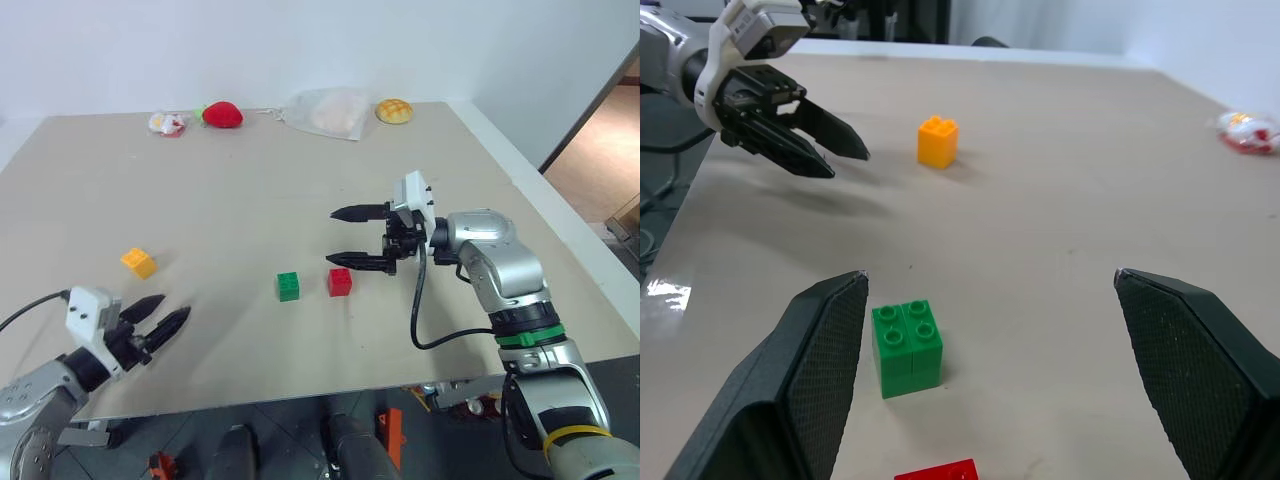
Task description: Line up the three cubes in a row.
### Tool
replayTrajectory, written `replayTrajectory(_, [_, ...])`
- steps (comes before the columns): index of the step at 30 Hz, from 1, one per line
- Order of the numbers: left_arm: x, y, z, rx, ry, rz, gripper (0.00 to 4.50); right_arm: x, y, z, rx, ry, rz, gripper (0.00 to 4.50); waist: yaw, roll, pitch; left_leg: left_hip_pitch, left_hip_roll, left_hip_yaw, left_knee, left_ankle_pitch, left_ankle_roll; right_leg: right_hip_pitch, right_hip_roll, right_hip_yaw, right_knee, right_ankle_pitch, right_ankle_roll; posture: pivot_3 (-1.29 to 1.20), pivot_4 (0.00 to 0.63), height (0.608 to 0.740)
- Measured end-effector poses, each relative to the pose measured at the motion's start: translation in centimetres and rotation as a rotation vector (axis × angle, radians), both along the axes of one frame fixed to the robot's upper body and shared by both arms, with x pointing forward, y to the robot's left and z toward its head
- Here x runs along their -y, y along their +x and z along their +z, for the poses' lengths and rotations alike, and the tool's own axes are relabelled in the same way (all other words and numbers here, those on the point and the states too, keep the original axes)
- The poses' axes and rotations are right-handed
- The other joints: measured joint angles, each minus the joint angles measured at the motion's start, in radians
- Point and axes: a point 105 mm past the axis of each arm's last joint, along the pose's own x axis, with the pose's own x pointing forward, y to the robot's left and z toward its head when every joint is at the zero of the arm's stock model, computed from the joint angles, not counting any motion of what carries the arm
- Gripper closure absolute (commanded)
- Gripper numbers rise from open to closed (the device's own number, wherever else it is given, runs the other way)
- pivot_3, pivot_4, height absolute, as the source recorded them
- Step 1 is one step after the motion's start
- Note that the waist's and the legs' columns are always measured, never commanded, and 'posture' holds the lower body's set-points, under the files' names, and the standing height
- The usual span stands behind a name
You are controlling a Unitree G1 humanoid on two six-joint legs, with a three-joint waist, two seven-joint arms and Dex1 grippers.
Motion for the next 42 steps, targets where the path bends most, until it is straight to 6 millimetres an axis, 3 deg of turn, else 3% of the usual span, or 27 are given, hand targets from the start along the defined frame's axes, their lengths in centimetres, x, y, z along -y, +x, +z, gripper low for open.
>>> replayTrajectory(6, [-3.5, -0.6, -1.2, -0.016, 0.045, 0.11, 1.46, -1.2, 0.0, 0.3, 0.019, 0.009, 0.045, 0.41, 0.0, 0.0, 0.0, 0.0, 0.0, -0.001, -0.001, 0.0, 0.0, -0.001, 0.0, -0.001, 0.0, -0.001, -0.001, 0.0, 0.15, 0.74])
replayTrajectory(10, [-6.3, 1.2, 0.0, 0.033, 0.078, 0.161, 1.46, -1.8, -0.2, 0.4, 0.024, 0.027, 0.056, 0.41, 0.002, 0.0, 0.0, -0.001, 0.001, -0.001, 0.0, 0.0, 0.0, -0.001, 0.0, -0.002, 0.0, -0.001, -0.001, 0.0, 0.15, 0.74])
replayTrajectory(15, [-7.7, 3.9, 0.9, 0.074, 0.103, 0.16, 1.46, -2.2, -0.3, 0.7, 0.044, 0.033, 0.043, 0.41, 0.002, 0.0, 0.0, -0.001, 0.001, 0.0, -0.001, 0.0, 0.0, -0.001, 0.0, -0.002, -0.001, 0.0, -0.001, 0.0, 0.15, 0.74])
replayTrajectory(26, [-7.4, 8.3, -0.6, 0.025, 0.109, 0.073, 1.46, -1.9, -0.7, 0.8, 0.054, 0.025, 0.016, 0.41, 0.006, -0.001, -0.001, -0.001, 0.002, 0.0, -0.005, -0.001, -0.001, -0.002, 0.001, -0.003, 0.0, -0.002, -0.003, 0.0, 0.15, 0.74])
replayTrajectory(36, [-7.1, 10.7, -0.2, 0.032, 0.117, 0.035, 1.46, -1.7, -0.8, 0.8, 0.056, 0.017, -0.002, 0.41, 0.006, -0.001, -0.001, -0.001, 0.002, 0.0, -0.004, 0.0, -0.001, -0.002, 0.001, -0.003, 0.0, -0.001, -0.002, 0.0, 0.15, 0.74])
replayTrajectory(37, [-7.1, 10.8, -0.3, 0.034, 0.12, 0.034, 1.98, -1.6, -0.8, 0.8, 0.056, 0.017, -0.004, 0.41, 0.006, -0.001, -0.001, -0.001, 0.002, 0.0, -0.005, 0.0, -0.001, -0.002, 0.001, -0.003, 0.0, -0.001, -0.002, 0.0, 0.15, 0.74])
replayTrajectory(40, [-7.0, 10.8, -0.2, 0.036, 0.114, 0.023, 2.96, -1.5, -0.7, 0.8, 0.055, 0.015, -0.009, 0.41, 0.006, -0.001, -0.001, -0.001, 0.002, -0.001, -0.005, 0.0, -0.001, -0.002, 0.001, -0.003, 0.0, -0.001, -0.002, 0.0, 0.15, 0.74])
replayTrajectory(42, [-6.8, 10.6, -0.3, 0.037, 0.11, 0.008, 3.17, -1.5, -0.7, 0.8, 0.056, 0.014, -0.011, 0.41, 0.006, -0.001, -0.001, -0.001, 0.002, 0.0, -0.005, 0.0, -0.001, -0.002, 0.001, -0.003, 0.0, -0.001, -0.002, 0.0, 0.15, 0.74])
